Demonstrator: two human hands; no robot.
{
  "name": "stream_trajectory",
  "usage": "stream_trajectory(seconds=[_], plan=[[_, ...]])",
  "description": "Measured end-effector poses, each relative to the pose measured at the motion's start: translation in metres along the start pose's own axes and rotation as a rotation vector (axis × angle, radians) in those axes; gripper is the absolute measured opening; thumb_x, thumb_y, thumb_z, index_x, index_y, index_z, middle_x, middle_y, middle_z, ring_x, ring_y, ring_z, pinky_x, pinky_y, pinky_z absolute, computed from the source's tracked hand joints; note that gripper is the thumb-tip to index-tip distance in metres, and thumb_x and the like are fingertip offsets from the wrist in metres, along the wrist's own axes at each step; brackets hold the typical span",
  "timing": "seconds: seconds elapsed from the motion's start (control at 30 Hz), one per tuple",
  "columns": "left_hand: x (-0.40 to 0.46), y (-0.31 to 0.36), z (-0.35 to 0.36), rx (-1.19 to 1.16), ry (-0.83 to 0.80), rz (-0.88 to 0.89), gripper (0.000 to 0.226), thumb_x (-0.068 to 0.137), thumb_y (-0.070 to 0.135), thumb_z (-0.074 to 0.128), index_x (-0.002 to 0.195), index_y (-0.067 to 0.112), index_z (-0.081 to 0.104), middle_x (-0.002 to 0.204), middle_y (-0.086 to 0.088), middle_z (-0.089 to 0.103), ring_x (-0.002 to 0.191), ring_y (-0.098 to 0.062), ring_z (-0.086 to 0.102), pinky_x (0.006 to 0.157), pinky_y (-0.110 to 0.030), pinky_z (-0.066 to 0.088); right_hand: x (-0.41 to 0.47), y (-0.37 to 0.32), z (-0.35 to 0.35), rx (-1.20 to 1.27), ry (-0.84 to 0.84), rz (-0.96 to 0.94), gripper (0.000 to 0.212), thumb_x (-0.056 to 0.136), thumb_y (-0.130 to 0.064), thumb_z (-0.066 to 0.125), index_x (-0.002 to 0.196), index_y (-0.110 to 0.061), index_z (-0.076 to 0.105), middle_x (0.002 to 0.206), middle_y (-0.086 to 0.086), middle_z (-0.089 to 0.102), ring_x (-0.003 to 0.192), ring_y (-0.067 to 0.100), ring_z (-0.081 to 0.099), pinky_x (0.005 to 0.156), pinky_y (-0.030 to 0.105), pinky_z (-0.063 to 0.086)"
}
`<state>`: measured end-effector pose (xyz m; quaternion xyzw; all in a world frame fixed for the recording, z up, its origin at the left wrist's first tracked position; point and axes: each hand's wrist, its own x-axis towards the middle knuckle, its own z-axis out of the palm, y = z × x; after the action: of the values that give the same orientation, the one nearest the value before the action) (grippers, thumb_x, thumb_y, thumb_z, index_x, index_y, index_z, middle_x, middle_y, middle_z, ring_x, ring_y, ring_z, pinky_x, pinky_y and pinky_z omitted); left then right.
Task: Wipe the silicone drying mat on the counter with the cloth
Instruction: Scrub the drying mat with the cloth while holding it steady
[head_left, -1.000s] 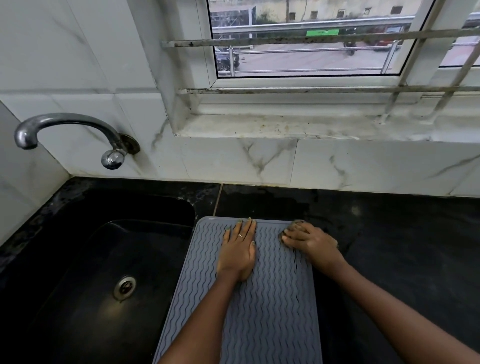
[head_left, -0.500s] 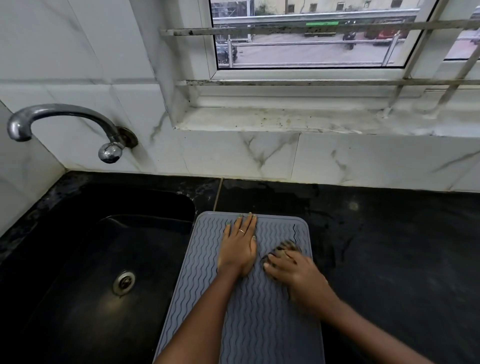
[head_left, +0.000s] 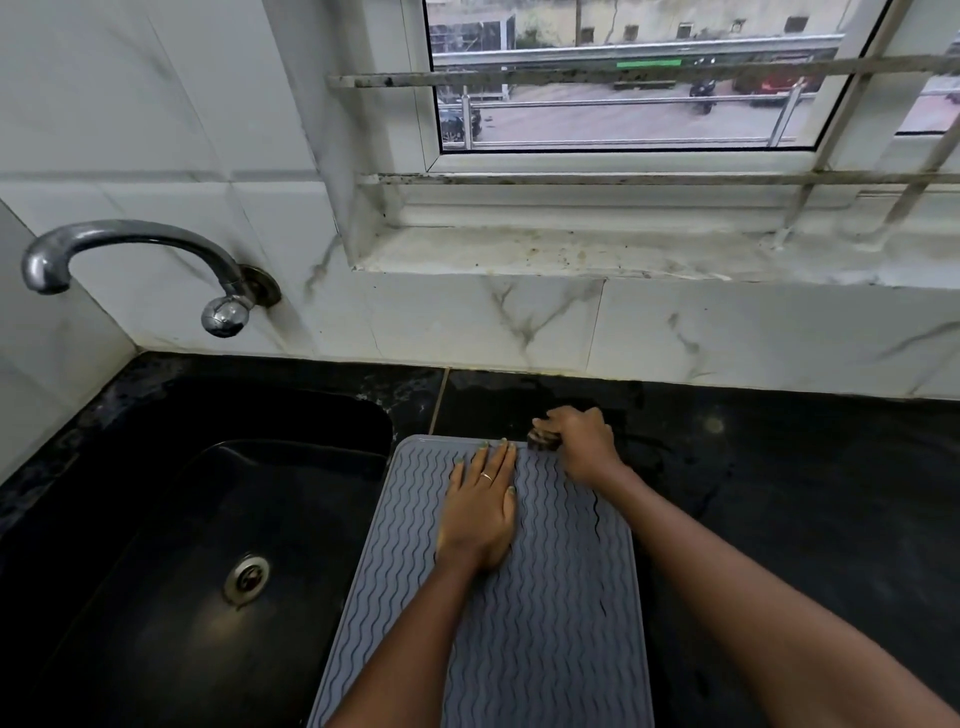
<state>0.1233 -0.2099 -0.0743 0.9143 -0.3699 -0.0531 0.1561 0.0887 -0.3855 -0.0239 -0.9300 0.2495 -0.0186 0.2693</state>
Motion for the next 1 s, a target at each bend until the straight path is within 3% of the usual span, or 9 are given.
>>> stream_trajectory(seconds=[0.13,0.3,0.4,0.53,0.67,0.73,0.83,0.93,1.0], plan=[[0.0,-0.001,0.0,-0.024,0.008,0.011,0.057,0.101,0.036,0.02,0.154,0.028,0.0,0.163,0.008,0.002,0.15,-0.01,-0.004,0.121,-0.033,-0.007,-0.061,-0.004,0.001,-0.049,0.269,-0.294,0.053,0.081,0.004,0.058,0.126,-0.024,0.058,0.125,0.003,0.058,0.102,0.025,0.049,0.083,0.036,0.048],[-0.002,0.0,-0.002,-0.138,0.061,-0.013,0.054,0.102,0.029,0.022,0.154,0.022,0.01,0.162,0.005,0.012,0.15,-0.01,0.005,0.122,-0.03,-0.003,-0.142,0.001,0.044,-0.289,0.303,-0.513,0.036,0.069,-0.029,0.079,0.104,-0.032,0.069,0.105,-0.005,0.066,0.096,0.024,0.051,0.064,0.036,0.055],[-0.001,0.001,-0.003,-0.179,0.077,-0.037,0.052,0.103,0.027,0.023,0.154,0.02,0.016,0.162,0.004,0.016,0.149,-0.008,0.008,0.122,-0.028,-0.002,-0.106,-0.004,0.034,-0.271,0.291,-0.473,0.026,0.071,-0.021,0.081,0.095,-0.025,0.073,0.097,-0.005,0.068,0.089,0.024,0.06,0.067,0.037,0.054],[-0.004,0.004,-0.004,-0.181,0.094,-0.038,0.051,0.102,0.028,0.023,0.153,0.02,0.019,0.161,0.003,0.019,0.149,-0.01,0.011,0.123,-0.029,0.001,-0.049,-0.007,0.027,-0.33,0.204,-0.348,0.026,0.096,-0.022,0.05,0.119,-0.02,0.062,0.121,0.0,0.057,0.107,0.023,0.047,0.081,0.031,0.045],[-0.004,0.004,-0.005,-0.177,0.1,-0.041,0.053,0.101,0.029,0.025,0.153,0.02,0.02,0.16,0.002,0.022,0.149,-0.011,0.014,0.121,-0.028,0.0,-0.005,-0.021,0.012,-0.162,0.103,-0.162,0.024,0.093,-0.014,0.054,0.115,-0.015,0.063,0.118,0.007,0.059,0.106,0.025,0.052,0.086,0.036,0.049],[-0.005,0.005,-0.007,-0.161,0.111,-0.018,0.053,0.101,0.029,0.027,0.153,0.02,0.022,0.16,0.001,0.024,0.148,-0.012,0.016,0.121,-0.029,0.0,-0.002,-0.023,-0.004,0.142,0.106,-0.059,0.027,0.09,-0.001,0.054,0.107,-0.015,0.069,0.111,0.004,0.067,0.102,0.019,0.06,0.083,0.03,0.053],[-0.011,0.011,-0.013,-0.096,0.172,0.159,0.052,0.097,0.03,0.03,0.148,0.018,0.035,0.153,-0.001,0.039,0.143,-0.017,0.031,0.122,-0.033,0.005,-0.013,-0.011,-0.039,0.549,0.379,0.194,0.035,0.09,0.006,0.048,0.113,-0.011,0.067,0.115,0.006,0.068,0.096,0.011,0.06,0.07,0.011,0.045],[-0.015,0.019,-0.018,-0.012,0.137,0.413,0.053,0.095,0.032,0.028,0.144,0.017,0.043,0.148,-0.002,0.045,0.14,-0.02,0.038,0.12,-0.036,0.006,-0.038,0.013,-0.068,0.656,0.48,0.312,0.038,0.09,0.005,0.048,0.121,-0.012,0.062,0.115,0.003,0.065,0.082,0.009,0.06,0.054,0.007,0.043],[-0.01,0.031,-0.018,0.0,0.06,0.488,0.053,0.097,0.032,0.027,0.147,0.02,0.037,0.153,0.0,0.038,0.144,-0.018,0.031,0.12,-0.034,0.004,-0.058,0.023,-0.078,0.635,0.47,0.304,0.04,0.09,0.004,0.048,0.123,-0.014,0.06,0.113,0.003,0.064,0.079,0.014,0.064,0.051,0.015,0.05]])
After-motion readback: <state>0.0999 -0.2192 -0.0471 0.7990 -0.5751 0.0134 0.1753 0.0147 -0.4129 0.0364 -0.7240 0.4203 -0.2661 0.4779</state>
